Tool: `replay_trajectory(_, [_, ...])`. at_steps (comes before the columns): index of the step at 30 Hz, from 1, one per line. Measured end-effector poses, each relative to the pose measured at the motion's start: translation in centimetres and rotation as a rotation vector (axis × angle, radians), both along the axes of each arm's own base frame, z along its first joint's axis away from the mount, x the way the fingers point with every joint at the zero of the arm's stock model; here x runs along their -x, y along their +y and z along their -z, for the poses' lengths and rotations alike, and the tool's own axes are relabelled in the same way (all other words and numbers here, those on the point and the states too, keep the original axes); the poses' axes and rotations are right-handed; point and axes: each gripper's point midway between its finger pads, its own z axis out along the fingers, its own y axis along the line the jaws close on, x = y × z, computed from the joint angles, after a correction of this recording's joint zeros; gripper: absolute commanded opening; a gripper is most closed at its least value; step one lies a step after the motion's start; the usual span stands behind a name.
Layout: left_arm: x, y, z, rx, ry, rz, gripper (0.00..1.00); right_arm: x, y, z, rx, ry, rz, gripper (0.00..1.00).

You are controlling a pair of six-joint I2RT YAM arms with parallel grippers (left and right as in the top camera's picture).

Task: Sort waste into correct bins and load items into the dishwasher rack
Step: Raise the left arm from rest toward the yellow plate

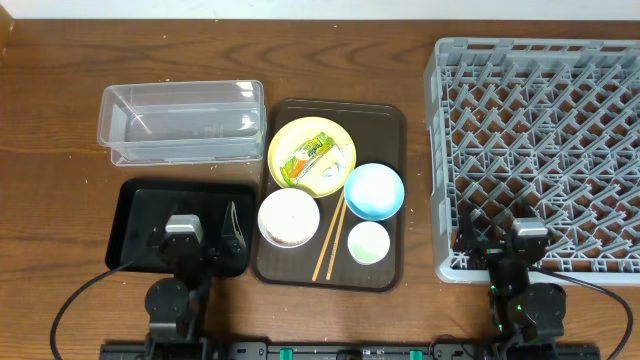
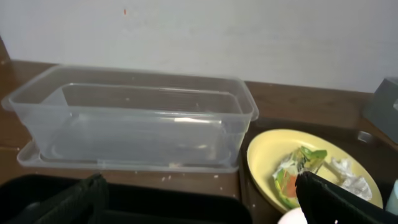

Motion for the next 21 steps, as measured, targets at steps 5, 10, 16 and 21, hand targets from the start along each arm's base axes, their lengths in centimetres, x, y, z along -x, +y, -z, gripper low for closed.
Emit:
replay_trajectory(5, [0.1,0.0,0.9,0.014,0.109,-0.003,0.99,0.3,-1.1,-0.2,0.013,0.059,0.060,0.99])
replay_trajectory(10, [0.0,0.0,-1.4,0.026,0.203,-0.006,0.99,0.4,-1.9,-2.9,0.026,0.104,0.106,0.99])
replay_trajectory(16, [-1.2,-0.8,-3.5,0.042,0.381,0.028,0.98,-0.2,-2.1,-4.2,0.058,0.276,0.119,0.99])
replay_trajectory(21, [-1.9,-2.1,-3.6,0.073,0.584,0.093,0.99,-0.6,-1.9,-4.0,0.088,0.462,0.113,0.99])
